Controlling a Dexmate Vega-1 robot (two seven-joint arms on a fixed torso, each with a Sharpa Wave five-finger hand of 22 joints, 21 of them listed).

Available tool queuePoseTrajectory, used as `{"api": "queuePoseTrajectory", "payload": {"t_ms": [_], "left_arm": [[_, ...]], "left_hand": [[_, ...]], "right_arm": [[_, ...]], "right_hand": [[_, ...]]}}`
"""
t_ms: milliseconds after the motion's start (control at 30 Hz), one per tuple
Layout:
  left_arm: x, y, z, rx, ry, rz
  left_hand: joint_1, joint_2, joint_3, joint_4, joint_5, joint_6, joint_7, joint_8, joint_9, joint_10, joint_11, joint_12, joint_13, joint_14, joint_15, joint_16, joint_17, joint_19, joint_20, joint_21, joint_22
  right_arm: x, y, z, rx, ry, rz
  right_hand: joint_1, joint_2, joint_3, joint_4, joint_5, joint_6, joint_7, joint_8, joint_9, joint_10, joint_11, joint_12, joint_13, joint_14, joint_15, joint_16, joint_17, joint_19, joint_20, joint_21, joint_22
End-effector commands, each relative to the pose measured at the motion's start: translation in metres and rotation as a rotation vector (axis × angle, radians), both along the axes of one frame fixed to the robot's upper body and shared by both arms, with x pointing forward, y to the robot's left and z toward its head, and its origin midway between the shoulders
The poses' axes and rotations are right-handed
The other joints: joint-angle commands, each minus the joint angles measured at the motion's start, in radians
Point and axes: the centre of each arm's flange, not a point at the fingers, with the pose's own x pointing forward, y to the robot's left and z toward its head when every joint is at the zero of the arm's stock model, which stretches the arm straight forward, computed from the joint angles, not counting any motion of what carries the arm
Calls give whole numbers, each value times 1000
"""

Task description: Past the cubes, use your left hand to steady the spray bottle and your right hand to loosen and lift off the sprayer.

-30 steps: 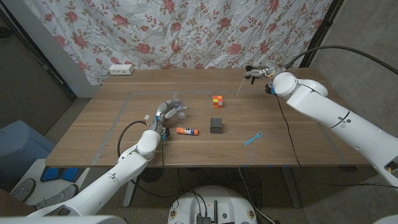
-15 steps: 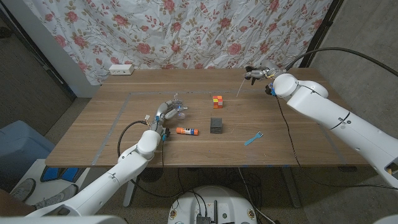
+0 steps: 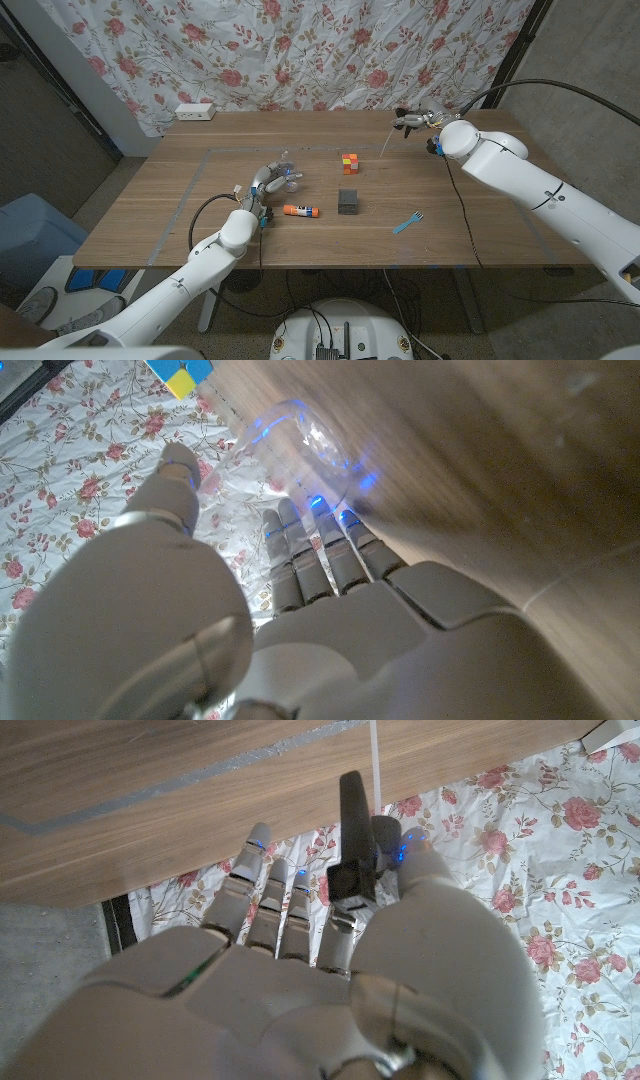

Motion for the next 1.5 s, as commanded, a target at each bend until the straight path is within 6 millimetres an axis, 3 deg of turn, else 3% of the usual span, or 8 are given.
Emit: {"api": "queuePoseTrajectory", "payload": {"t_ms": [33,233,333,733,1033,1500], "left_arm": [[-1,1,-1,3,11,-6],[-1,2,-2,3,19,-12],[-1,2,-3,4,22,-15],[-1,5,-1,19,31,-34],[-2,6,0,34,36,-43],[-2,6,3,59,45,-53]], "left_hand": [[-63,58,12,20,9,-17,-13,-23,-1,-23,7,-2,-12,-19,-96,-5,-2,-2,5,6,2],[-57,40,5,21,10,-44,-16,-53,-4,-51,8,-2,-29,-45,-94,-8,-6,-10,6,5,2],[-51,30,0,23,11,-82,-13,-88,-7,-85,17,-5,-48,-79,-88,-11,-8,-11,6,6,2],[-50,-8,-20,29,14,-153,-17,-174,-13,-190,25,-8,-106,-180,-75,-14,-12,-45,6,0,1],[-56,-29,-32,32,14,-188,-22,-210,-14,-247,32,-7,-144,-250,-66,-17,-13,-81,-8,-7,-1],[-86,-44,-48,39,11,-281,-13,-235,-17,-329,52,-8,-198,-350,-46,-17,-14,-140,-34,-10,-4]], "right_arm": [[1,0,-1,6,1,2],[2,0,-1,10,0,4],[3,0,-1,12,-4,3],[3,1,0,10,-6,8],[4,0,-1,14,-3,4],[2,-1,-4,16,-1,6]], "right_hand": [[1,6,-3,1,5,30,-34,3,6,7,-2,-1,4,4,-4,8,2,6,-5,0,2],[1,6,-3,1,5,29,-35,3,6,9,0,0,4,4,-4,8,2,7,-4,0,2],[1,6,-3,1,5,28,-34,3,6,8,0,-1,4,5,-5,9,2,7,-5,0,2],[1,7,-4,0,6,29,-33,3,5,13,2,0,4,4,-5,9,4,7,-5,0,2],[0,7,-5,0,7,29,-32,4,6,8,-1,-2,5,4,-5,10,5,7,-5,0,2],[1,7,-7,-1,8,31,-31,5,5,9,0,-3,5,3,-4,10,6,7,-4,0,2]]}}
